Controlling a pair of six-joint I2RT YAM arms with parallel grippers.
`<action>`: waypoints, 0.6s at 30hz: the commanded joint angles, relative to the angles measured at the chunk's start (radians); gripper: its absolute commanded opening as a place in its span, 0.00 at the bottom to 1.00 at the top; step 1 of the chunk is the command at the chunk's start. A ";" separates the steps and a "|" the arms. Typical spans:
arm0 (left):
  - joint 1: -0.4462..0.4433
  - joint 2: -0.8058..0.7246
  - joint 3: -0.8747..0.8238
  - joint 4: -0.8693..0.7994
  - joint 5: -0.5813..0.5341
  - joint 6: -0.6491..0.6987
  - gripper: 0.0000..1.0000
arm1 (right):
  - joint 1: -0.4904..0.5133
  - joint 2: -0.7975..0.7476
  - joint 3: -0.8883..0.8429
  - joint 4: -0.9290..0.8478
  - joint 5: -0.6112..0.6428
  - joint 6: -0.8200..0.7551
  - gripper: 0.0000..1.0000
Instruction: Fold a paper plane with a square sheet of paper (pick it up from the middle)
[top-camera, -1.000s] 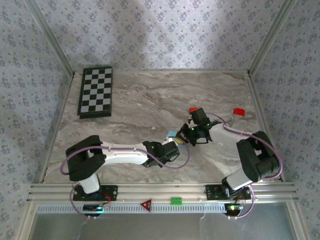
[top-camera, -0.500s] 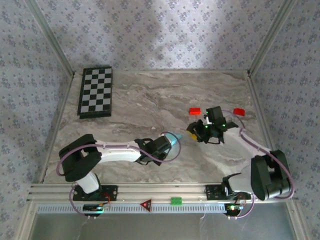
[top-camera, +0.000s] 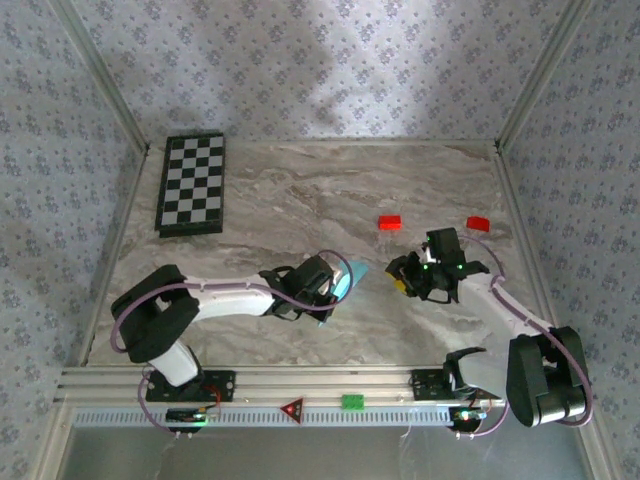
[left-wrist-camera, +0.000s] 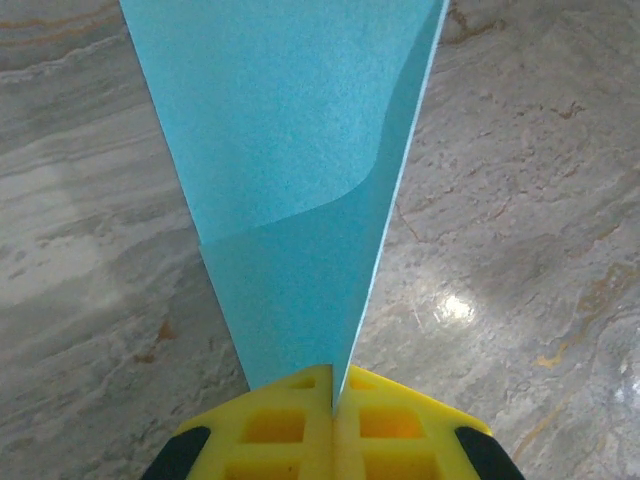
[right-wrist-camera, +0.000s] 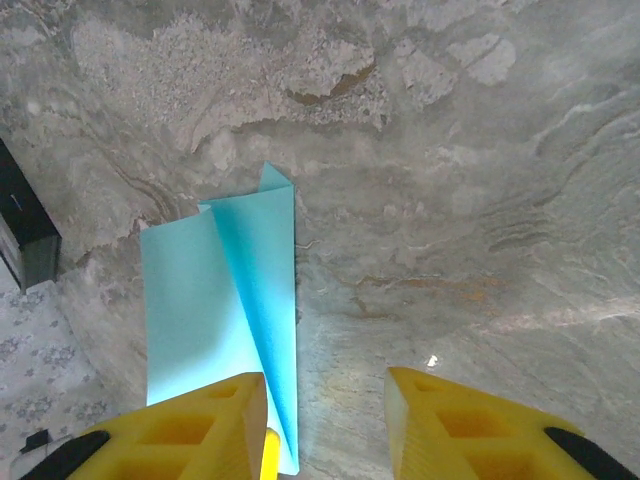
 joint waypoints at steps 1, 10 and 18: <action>0.008 0.035 0.022 0.038 0.072 -0.019 0.00 | -0.005 0.007 -0.006 0.021 -0.025 -0.011 0.38; 0.027 0.081 0.025 0.088 0.127 -0.049 0.00 | -0.005 0.014 -0.016 0.037 -0.045 -0.021 0.38; 0.054 0.124 0.032 0.143 0.228 -0.097 0.00 | 0.005 0.003 -0.055 0.140 -0.089 -0.044 0.35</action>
